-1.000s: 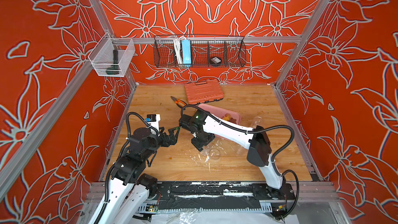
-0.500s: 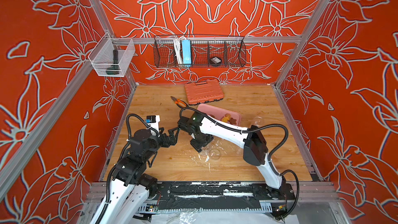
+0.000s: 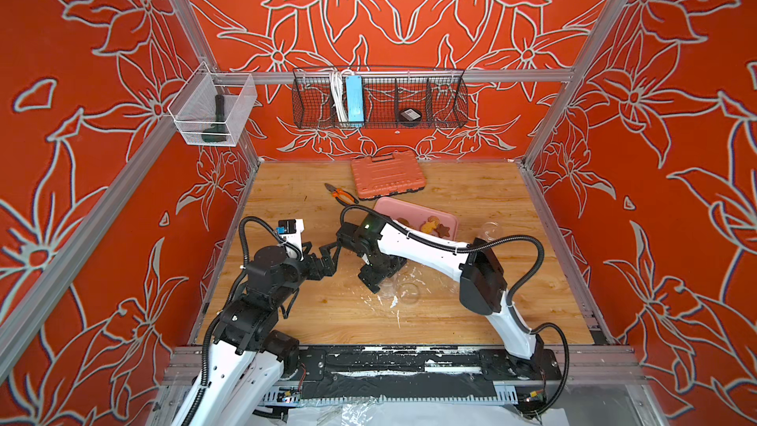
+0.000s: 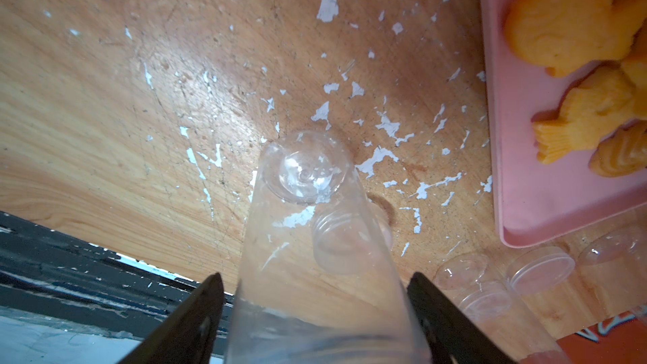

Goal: Pour the cookies out of the jar
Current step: Place the jar at the center of the board.

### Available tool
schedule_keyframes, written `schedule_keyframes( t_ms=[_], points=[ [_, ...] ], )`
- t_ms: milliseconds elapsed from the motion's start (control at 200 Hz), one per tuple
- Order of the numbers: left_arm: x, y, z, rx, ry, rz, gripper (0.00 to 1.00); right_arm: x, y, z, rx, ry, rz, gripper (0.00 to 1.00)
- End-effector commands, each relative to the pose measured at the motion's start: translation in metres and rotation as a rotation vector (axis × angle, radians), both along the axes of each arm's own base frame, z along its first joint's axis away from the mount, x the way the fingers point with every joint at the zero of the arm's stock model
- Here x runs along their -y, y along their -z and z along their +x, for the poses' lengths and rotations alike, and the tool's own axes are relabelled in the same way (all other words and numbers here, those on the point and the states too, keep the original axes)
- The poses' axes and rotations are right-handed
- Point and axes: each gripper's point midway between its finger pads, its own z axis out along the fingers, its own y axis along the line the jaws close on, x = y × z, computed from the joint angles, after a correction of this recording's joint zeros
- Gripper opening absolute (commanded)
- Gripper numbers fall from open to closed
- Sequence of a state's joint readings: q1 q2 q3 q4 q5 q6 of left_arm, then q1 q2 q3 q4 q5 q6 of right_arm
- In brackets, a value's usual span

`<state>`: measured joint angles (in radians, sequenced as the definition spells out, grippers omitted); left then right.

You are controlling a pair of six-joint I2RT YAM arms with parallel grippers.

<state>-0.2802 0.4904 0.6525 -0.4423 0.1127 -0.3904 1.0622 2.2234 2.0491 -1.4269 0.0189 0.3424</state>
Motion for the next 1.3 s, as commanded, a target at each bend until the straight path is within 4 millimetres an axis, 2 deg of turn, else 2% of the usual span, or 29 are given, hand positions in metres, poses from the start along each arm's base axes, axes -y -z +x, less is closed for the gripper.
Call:
schedule_keyframes(
  t_ms=[0, 370, 661, 1016, 1296],
  points=[
    [-0.005, -0.002, 0.002, 0.014, -0.029, -0.008, 0.98, -0.003, -0.006, 0.0, 0.007, -0.006, 0.012, 0.87],
    [-0.007, 0.001, 0.005, -0.003, -0.04, -0.001, 0.98, -0.002, -0.032, 0.003, 0.055, 0.004, 0.084, 0.91],
    [-0.01, 0.003, 0.006, -0.013, -0.058, 0.004, 0.98, 0.0, -0.076, 0.01, 0.096, 0.023, 0.215, 0.92],
    [-0.009, 0.009, 0.009, -0.033, -0.056, 0.007, 0.98, 0.015, -0.122, 0.018, 0.135, 0.088, 0.397, 0.92],
    [-0.007, 0.01, 0.01, -0.036, -0.046, 0.007, 0.98, 0.047, -0.147, 0.027, 0.153, 0.213, 0.584, 0.92]
  ],
)
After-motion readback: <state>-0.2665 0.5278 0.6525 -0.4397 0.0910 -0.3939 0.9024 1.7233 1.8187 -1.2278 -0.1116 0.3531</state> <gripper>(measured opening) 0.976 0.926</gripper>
